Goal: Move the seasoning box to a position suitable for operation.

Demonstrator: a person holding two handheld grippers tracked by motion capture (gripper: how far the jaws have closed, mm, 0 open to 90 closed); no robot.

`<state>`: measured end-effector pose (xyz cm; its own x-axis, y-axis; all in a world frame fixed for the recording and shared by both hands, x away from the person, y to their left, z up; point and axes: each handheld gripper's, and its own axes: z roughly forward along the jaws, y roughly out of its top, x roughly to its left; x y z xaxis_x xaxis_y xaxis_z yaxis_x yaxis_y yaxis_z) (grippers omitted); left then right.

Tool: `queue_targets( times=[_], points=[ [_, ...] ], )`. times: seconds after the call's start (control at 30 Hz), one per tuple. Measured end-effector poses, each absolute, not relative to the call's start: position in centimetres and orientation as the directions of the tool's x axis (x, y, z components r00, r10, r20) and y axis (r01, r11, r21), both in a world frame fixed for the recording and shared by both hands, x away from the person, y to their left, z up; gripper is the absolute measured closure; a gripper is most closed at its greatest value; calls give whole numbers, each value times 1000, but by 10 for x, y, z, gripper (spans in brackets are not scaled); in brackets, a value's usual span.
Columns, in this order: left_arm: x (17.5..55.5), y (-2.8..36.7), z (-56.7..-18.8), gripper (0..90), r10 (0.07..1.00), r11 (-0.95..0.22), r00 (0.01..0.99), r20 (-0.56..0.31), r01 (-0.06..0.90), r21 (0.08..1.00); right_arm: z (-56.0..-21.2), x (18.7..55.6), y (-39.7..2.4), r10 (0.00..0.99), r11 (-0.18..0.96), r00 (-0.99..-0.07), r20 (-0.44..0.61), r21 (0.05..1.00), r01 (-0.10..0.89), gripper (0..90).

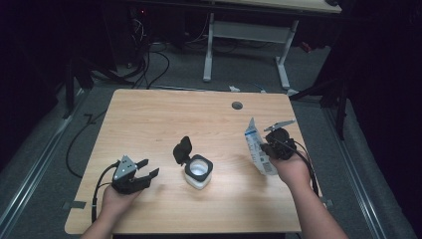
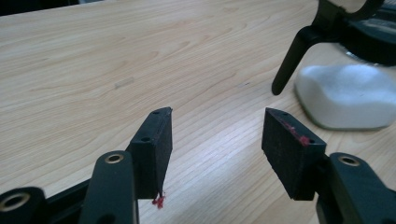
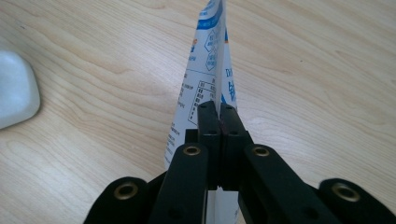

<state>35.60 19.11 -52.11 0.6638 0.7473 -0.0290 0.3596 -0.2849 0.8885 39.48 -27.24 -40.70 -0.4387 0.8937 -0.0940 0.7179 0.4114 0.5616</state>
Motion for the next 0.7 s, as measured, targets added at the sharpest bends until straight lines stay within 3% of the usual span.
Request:
queue_targets(
  times=[0.3, 0.7],
  points=[
    [355, 190, -524, 427, 750, -310, 662, -7, 360, 880, -411, 378, -287, 910, 320, -414, -27, 681, 658, 899],
    [361, 199, -526, 437, 768, -280, 639, -40, 391, 877, -433, 352, -296, 913, 238, -407, 10, 800, 551, 899]
  ],
)
